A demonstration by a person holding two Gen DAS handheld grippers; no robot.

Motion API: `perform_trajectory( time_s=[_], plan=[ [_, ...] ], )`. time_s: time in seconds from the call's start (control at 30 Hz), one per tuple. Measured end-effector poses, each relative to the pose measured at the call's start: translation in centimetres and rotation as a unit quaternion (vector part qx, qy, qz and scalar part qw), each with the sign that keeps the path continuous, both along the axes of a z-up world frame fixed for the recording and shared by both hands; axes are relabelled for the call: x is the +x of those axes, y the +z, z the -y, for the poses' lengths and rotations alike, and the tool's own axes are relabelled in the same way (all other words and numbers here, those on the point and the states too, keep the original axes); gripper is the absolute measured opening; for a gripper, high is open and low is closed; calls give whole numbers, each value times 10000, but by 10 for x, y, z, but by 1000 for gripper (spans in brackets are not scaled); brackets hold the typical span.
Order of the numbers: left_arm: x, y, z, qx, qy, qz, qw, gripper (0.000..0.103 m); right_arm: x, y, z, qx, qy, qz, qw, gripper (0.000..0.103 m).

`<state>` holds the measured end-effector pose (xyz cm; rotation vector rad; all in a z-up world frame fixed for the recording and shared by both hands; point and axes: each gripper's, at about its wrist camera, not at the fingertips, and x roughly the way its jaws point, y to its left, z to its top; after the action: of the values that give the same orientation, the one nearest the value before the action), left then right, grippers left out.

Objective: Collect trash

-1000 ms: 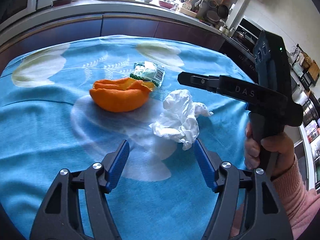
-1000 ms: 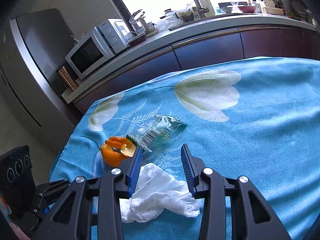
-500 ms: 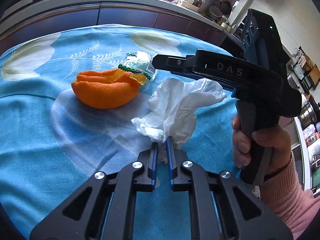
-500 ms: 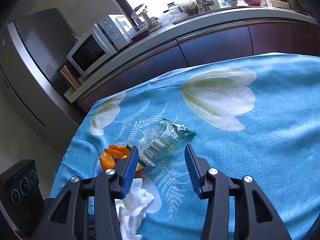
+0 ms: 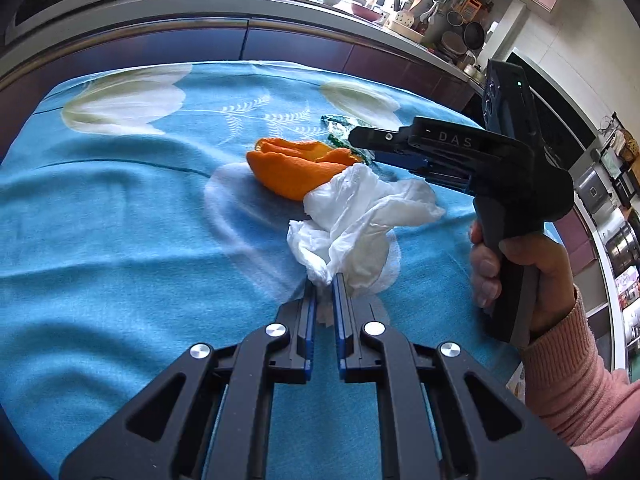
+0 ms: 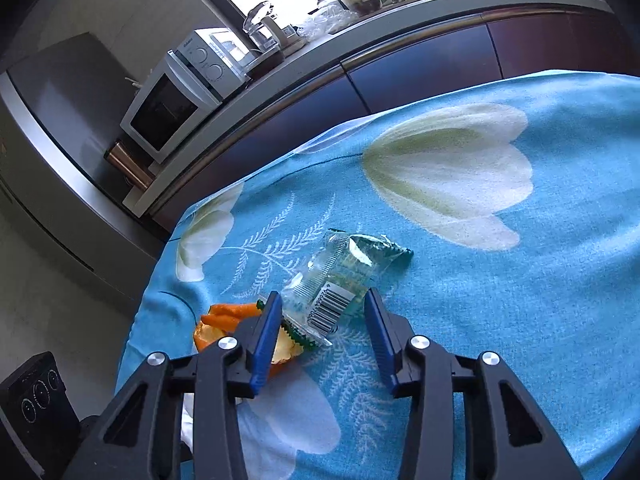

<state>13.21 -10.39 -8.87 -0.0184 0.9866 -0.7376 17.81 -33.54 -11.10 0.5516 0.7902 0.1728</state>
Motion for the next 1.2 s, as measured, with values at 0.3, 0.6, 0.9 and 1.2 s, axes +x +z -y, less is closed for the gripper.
perform_trajectory(
  time_s=[0.3, 0.6, 0.9, 1.2],
  plan=[
    [0, 5, -31, -37, 294, 106, 9995, 9, -17, 8, 7, 126, -134, 227, 9996, 27],
    [-10, 16, -52, -15, 432, 317, 9986, 7, -40, 29, -12, -105, 54, 577, 9983, 26],
    [-20, 22, -74, -41, 600, 479, 9970, 6, -62, 47, -49, -334, 557, 882, 9940, 26],
    [-30, 32, -112, 53, 976, 717, 9926, 5, -64, 49, -87, -415, 1016, 945, 9895, 26]
  ],
)
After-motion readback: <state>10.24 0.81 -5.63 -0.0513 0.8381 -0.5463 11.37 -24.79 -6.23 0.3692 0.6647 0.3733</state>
